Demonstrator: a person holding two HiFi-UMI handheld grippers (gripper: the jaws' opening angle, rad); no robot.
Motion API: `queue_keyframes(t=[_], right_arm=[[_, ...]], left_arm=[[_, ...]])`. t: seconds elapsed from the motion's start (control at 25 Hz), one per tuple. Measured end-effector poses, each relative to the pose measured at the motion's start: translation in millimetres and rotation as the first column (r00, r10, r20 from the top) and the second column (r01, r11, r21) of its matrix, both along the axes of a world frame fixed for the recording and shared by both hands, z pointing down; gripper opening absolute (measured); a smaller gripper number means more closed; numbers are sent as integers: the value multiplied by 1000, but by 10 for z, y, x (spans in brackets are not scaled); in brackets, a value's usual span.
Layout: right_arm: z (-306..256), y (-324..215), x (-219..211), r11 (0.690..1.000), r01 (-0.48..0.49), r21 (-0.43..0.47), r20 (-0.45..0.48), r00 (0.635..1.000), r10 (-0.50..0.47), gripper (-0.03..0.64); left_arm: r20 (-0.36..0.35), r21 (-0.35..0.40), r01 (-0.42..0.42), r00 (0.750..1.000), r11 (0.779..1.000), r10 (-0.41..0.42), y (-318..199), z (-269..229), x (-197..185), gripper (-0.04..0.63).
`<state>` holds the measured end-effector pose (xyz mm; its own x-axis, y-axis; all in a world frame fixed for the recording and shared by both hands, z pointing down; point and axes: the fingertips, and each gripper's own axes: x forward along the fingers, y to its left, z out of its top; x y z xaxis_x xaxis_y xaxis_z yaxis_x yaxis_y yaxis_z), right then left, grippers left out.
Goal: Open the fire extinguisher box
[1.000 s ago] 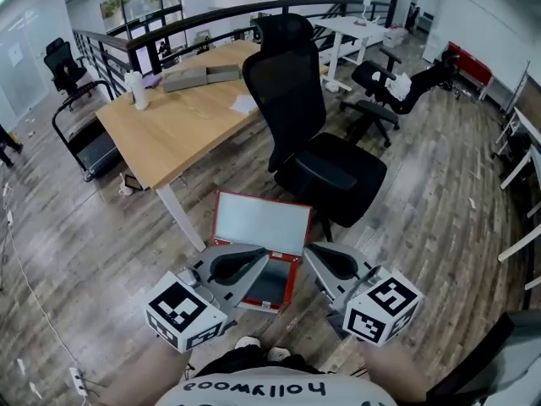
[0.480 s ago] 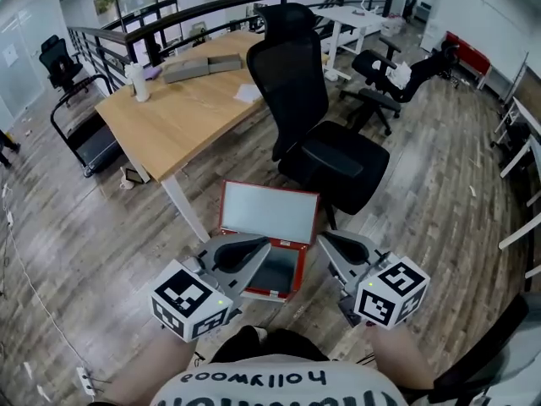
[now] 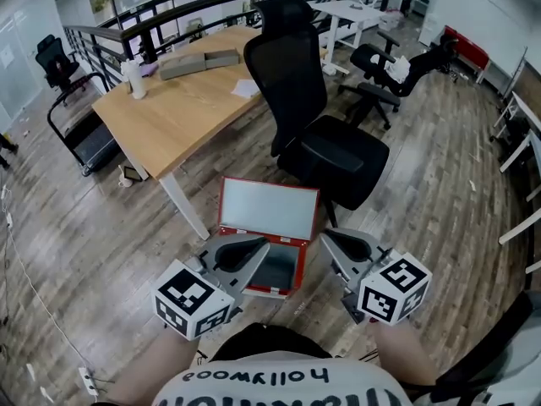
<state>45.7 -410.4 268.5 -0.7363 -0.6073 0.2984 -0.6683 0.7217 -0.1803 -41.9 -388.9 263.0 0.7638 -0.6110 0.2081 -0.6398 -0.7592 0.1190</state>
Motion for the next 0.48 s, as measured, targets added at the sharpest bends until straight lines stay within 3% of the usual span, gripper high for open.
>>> queue_keyframes(t=[0.48], right_arm=[[16,-103,88,1000,-23,-4,-5,1000,23,9]], left_arm=[[4,-12,8,1000,1000,-8,-68,68,-29,6]])
